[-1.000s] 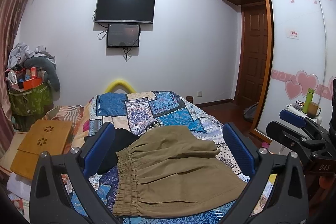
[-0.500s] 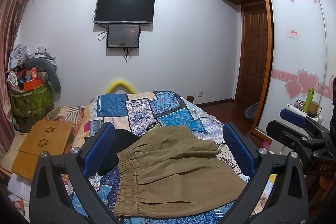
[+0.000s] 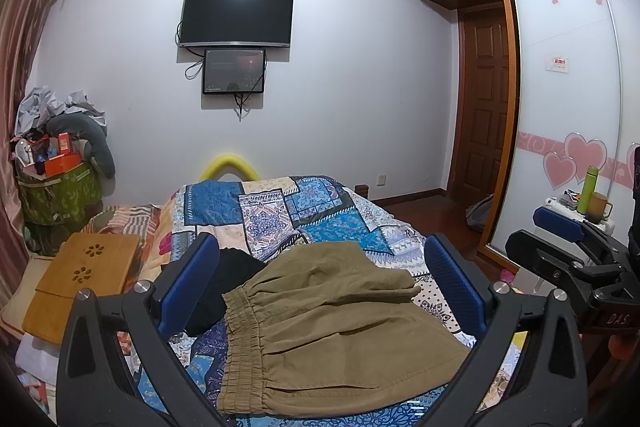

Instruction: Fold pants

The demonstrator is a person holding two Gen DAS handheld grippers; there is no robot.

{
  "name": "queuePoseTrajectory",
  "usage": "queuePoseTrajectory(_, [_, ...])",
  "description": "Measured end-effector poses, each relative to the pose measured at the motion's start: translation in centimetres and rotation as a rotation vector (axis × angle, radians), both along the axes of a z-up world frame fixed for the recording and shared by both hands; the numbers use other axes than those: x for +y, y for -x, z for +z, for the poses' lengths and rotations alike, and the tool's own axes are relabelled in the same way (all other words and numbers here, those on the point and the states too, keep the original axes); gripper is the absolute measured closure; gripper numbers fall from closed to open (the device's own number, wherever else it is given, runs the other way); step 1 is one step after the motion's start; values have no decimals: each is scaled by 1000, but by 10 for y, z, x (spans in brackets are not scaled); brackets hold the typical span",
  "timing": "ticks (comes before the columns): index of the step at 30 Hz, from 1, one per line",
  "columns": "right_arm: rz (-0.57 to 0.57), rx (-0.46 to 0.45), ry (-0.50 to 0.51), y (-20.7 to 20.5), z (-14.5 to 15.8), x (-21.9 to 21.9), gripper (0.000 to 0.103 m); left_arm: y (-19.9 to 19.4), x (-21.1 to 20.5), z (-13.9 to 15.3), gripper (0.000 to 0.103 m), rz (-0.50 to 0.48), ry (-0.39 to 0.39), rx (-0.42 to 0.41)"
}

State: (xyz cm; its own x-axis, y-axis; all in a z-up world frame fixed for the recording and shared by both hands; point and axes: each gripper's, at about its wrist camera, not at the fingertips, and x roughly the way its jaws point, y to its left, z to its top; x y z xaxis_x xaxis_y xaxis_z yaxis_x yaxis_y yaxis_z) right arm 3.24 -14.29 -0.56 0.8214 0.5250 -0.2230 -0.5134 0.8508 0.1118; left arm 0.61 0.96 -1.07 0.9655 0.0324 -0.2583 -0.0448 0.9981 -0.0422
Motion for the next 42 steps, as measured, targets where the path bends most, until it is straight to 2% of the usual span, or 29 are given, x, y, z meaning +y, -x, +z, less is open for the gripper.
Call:
queuePoseTrajectory(28, [-24, 28, 4, -13, -6, -10, 0, -13, 0, -6, 0, -12, 10, 31])
queuePoseTrajectory(35, [-52, 77, 33, -36, -22, -16, 0, -52, 12, -19, 0, -2, 2, 112])
queuePoseTrajectory(42, [-116, 164, 103, -80, -55, -34, 0, -111, 34, -45, 0, 33, -43, 249])
